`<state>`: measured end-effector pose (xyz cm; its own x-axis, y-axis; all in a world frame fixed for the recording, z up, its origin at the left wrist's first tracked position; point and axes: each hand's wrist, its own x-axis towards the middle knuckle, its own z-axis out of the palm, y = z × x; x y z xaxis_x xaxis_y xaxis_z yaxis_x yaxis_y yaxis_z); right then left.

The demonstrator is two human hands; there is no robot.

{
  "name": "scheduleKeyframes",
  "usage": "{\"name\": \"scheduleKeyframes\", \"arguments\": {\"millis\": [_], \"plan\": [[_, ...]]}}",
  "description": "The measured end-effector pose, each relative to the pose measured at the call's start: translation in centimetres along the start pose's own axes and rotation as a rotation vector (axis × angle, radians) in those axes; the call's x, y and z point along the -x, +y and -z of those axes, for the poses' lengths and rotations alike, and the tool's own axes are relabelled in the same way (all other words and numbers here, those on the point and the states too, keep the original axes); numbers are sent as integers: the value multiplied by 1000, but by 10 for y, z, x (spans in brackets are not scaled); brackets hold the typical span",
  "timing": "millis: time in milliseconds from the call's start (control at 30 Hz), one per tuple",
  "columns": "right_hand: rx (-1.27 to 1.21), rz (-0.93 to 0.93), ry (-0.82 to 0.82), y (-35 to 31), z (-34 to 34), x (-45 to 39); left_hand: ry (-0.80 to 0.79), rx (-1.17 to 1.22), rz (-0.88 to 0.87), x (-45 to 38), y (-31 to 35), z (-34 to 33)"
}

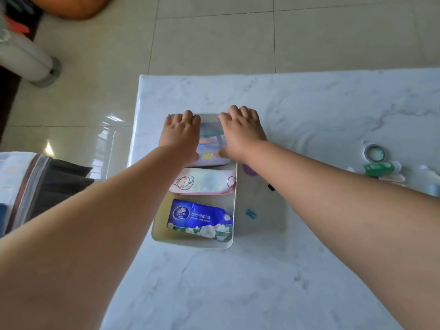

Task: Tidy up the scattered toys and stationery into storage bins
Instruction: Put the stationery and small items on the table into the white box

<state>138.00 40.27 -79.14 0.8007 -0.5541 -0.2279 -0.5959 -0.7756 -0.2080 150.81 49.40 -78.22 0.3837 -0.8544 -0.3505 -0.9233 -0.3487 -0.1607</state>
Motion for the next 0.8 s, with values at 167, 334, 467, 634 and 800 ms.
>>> {"name": "scheduleKeyframes", "arguments": {"millis": [167, 334, 467, 634, 800], "plan": [[18, -12, -45, -33, -30, -13, -50, -5, 29, 3, -25, -37], [16, -64, -149, -35, -52, -15, -50, 5, 0, 0, -22, -62], [-20, -42, -149, -32, -56, -17, -105, 3, 59, -4, -14, -60], [-108, -24, 63, -20, -50, -6, -213, 9, 119, -15, 12, -29], [-150, -168, 212, 30, -38, 22, -32, 99, 98, -26, 68, 4]]}}
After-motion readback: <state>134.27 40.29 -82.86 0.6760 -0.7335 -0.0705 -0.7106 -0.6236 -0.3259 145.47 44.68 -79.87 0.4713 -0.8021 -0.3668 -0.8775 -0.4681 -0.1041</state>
